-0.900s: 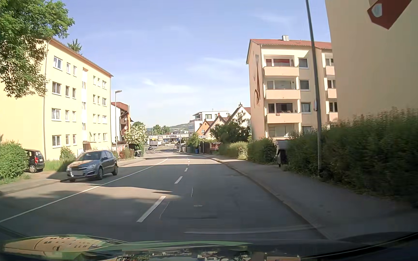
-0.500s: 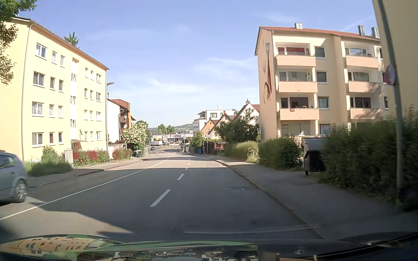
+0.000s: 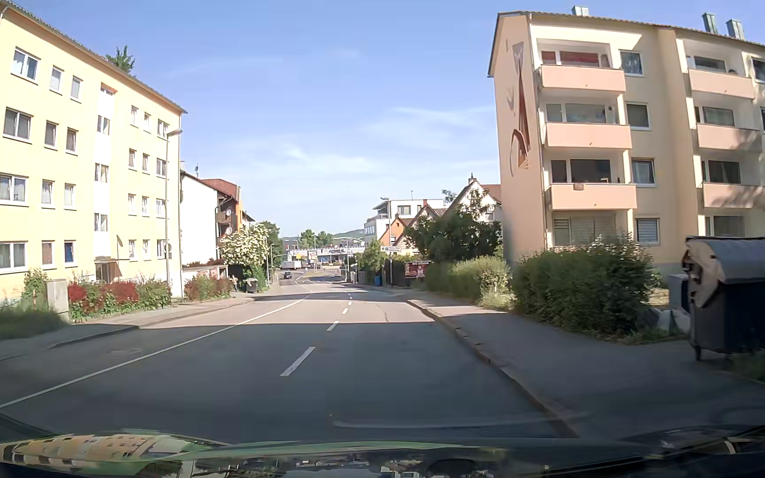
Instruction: Follow the waypoints while adhering to traffic rules and regulations
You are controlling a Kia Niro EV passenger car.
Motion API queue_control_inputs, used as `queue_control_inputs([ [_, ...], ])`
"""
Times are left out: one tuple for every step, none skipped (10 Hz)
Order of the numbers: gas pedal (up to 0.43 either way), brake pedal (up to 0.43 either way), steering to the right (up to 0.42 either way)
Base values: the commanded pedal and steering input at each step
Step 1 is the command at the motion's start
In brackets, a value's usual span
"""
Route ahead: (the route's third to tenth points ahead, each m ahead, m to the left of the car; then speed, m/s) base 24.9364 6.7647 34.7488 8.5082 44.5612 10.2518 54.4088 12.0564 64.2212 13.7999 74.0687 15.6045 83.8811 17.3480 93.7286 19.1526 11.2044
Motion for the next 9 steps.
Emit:
queue_control_inputs([
  [0.000,0.037,-0.035],
  [0.000,0.043,-0.031],
  [0.000,0.043,-0.030],
  [0.000,0.061,-0.028],
  [0.000,0.067,-0.026],
  [0.000,0.067,-0.028],
  [0.000,0.067,-0.029],
  [0.000,0.085,-0.028],
  [0.000,0.085,-0.027],
])
